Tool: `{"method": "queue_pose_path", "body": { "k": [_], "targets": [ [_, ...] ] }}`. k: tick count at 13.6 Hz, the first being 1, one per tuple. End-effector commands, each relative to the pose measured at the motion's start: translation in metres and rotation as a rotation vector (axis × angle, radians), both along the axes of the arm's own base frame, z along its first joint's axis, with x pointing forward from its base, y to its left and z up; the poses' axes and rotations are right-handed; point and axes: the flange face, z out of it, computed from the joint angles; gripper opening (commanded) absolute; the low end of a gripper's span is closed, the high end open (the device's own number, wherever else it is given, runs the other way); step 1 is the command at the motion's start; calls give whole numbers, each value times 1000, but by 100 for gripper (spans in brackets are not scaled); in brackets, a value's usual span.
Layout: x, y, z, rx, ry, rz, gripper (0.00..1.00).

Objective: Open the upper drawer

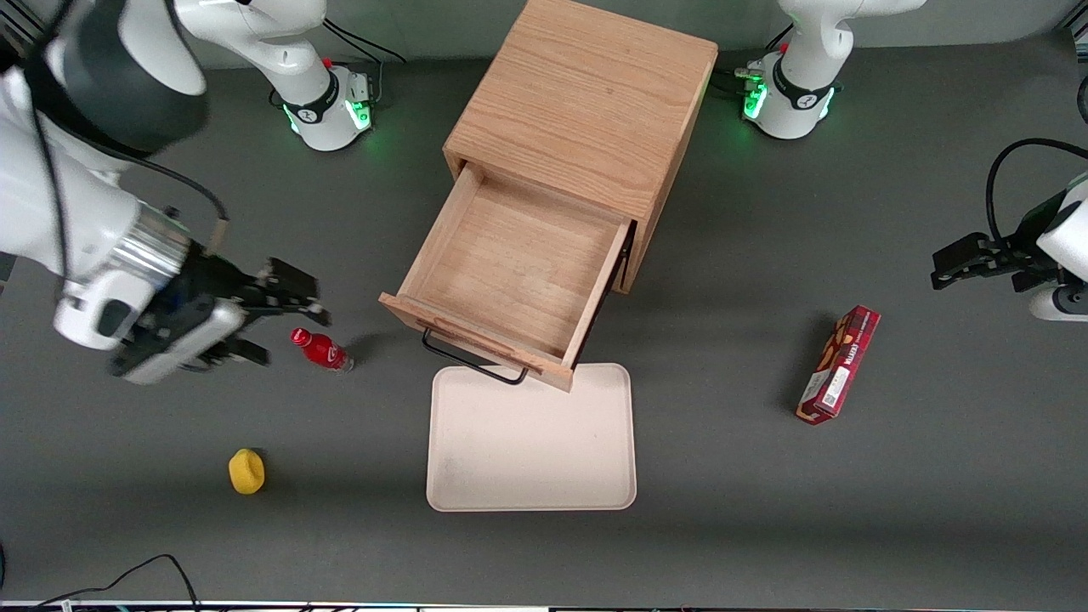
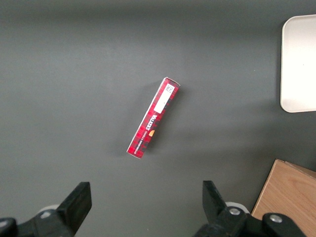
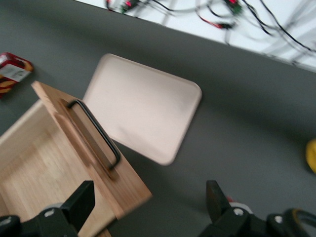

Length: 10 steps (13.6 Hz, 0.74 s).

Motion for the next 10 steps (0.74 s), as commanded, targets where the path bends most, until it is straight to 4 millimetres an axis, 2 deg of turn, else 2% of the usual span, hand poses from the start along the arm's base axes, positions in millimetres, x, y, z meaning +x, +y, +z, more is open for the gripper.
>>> {"method": "queue_pose_path", "body": {
  "k": [1,3,5,7,10],
  "targets": [
    [-34,-64,15,-85,75,-114,100],
    [-58,-90,27,-218,137,-223,100],
    [-72,-94,29,-275,219,-375,100],
    [-73,-95,21,-279,240,-384,100],
    [-72,-91,22,-279,238,-378,100]
  ]
}}
